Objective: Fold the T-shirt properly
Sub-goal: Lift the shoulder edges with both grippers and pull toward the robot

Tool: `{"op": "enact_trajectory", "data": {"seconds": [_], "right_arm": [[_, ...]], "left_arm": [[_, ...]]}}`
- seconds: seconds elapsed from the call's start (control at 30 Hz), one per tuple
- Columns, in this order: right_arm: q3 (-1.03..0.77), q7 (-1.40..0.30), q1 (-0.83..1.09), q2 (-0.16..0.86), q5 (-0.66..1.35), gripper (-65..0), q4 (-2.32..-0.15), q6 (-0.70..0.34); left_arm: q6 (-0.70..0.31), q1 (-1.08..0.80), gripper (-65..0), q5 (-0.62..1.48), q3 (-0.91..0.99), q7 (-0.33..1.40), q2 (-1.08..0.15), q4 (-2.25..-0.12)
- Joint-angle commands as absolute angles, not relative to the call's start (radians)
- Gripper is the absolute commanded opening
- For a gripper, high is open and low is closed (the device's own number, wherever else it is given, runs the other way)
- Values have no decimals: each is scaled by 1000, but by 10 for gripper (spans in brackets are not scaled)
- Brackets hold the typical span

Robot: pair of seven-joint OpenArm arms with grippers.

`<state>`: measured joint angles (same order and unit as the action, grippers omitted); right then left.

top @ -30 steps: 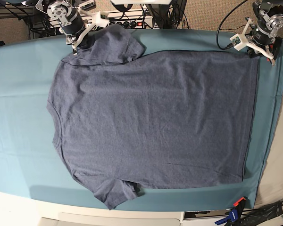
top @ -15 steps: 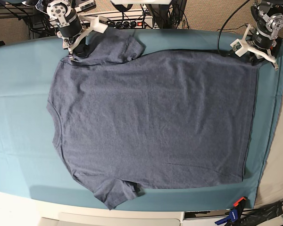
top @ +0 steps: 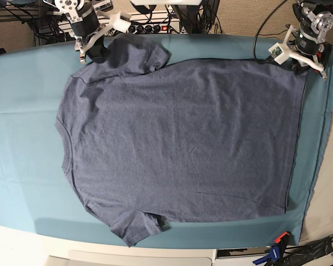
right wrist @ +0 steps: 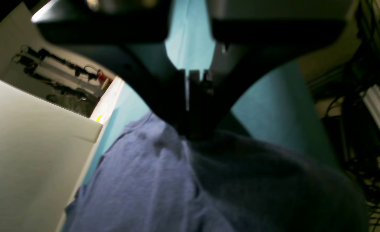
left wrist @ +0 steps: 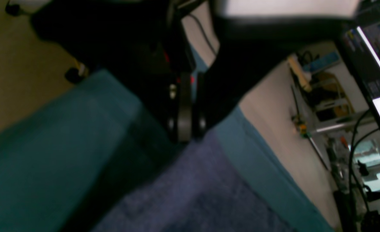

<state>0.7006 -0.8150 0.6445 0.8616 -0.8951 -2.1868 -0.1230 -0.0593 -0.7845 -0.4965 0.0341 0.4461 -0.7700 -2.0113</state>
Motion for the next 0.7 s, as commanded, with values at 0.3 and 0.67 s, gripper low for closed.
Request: {"op": "enact_trajectory", "data": {"seconds": [0.3, 0.67], "right_arm": [[695, -863, 733, 876, -945, -650, -2205, -107], [692, -894, 806, 876, -989, -650, -2205, -106]], "left_arm": [[-42, -820, -650, -505, 43, 473, -784, -2073], [-45, -820, -650, -504, 42, 501, -784, -2073]]}}
